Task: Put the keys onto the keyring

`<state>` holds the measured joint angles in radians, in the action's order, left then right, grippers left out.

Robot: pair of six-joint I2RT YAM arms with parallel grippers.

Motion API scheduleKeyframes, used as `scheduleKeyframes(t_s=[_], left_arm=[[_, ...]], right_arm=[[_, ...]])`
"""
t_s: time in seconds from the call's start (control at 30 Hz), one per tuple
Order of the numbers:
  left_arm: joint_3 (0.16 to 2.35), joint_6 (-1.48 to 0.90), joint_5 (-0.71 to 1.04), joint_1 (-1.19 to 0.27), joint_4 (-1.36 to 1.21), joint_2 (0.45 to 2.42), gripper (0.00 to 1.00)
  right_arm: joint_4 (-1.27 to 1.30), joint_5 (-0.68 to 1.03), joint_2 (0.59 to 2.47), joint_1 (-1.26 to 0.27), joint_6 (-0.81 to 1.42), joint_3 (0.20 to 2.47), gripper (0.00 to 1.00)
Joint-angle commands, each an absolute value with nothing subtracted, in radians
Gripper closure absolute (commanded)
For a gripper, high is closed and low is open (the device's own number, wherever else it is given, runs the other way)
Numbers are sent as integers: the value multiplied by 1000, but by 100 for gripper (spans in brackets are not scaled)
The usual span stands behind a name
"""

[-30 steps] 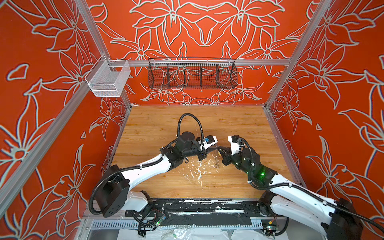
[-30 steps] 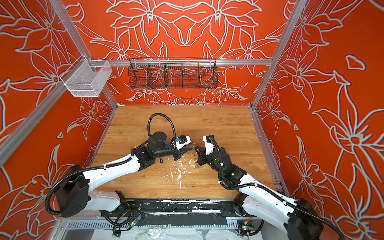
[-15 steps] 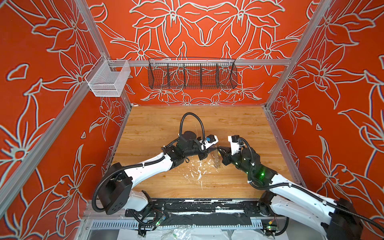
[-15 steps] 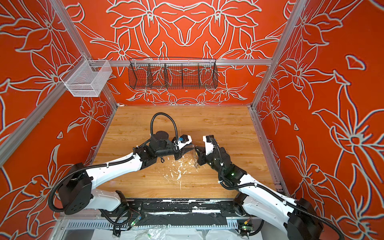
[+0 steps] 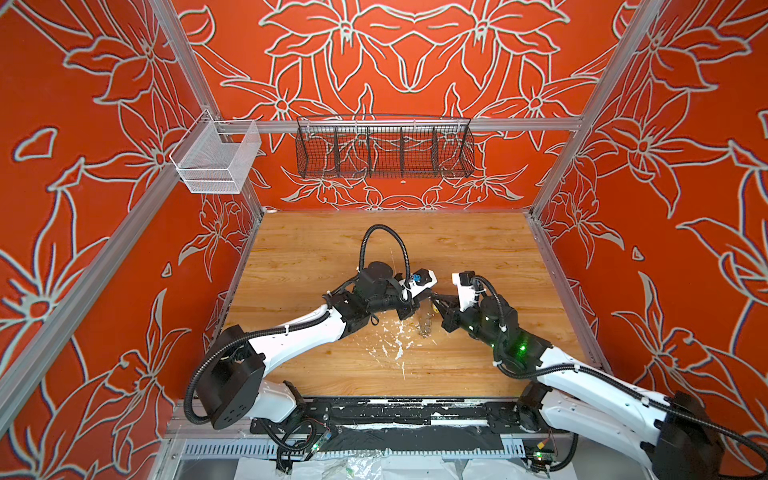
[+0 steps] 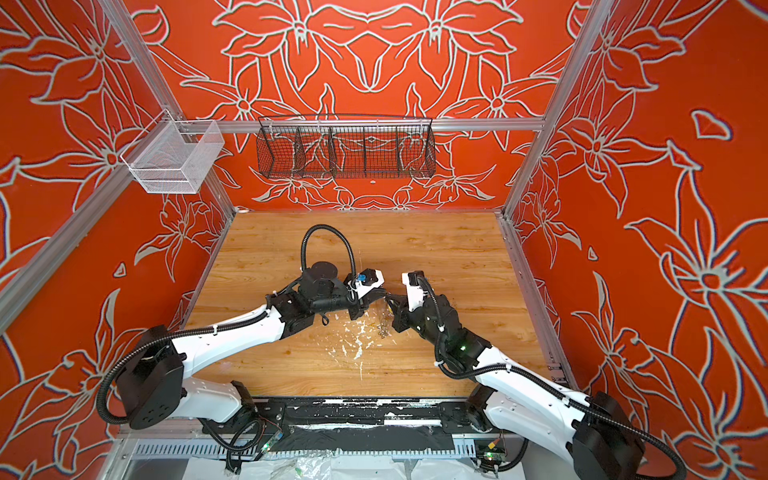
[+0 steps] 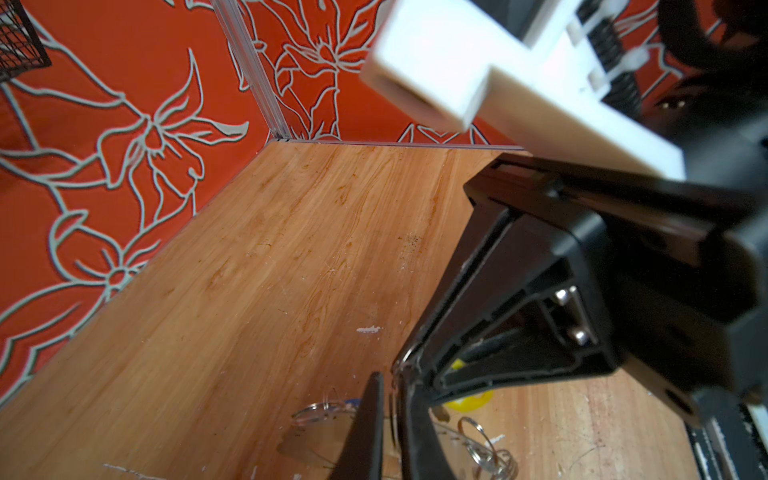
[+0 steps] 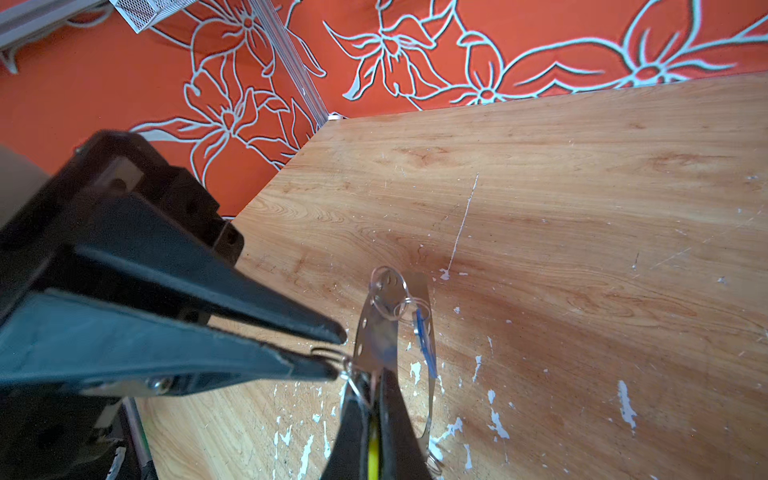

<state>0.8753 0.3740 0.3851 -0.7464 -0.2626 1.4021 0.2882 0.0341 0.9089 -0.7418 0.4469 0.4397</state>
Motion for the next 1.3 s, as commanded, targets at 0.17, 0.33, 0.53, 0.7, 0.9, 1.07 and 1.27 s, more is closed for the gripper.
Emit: scheduleKeyframes(t_s=[0.17, 0.33, 0.53, 0.7, 0.9, 1.07, 1.27], left_arm=[[847, 377, 372, -748, -318, 1366, 100], [770, 373, 363, -747, -399, 1298, 100], [685, 364, 372, -747, -526, 1246, 100], [614, 329, 372, -747, -668, 1229, 100], [560, 294, 336, -747, -767, 1202, 100], [528, 276, 328, -747, -819, 1185, 100], [564, 289, 344, -747, -748, 1192, 100]], right_arm=[[329, -11, 894, -749, 463, 423, 100], [350, -24, 896, -747, 499, 405, 100], [353, -31, 951, -745, 537, 419, 100], [392, -8, 1005, -746, 558, 426, 100], [407, 5, 1033, -746, 558, 435, 100], [433, 37, 1040, -747, 555, 436, 100], [429, 51, 1035, -748, 543, 442, 100]])
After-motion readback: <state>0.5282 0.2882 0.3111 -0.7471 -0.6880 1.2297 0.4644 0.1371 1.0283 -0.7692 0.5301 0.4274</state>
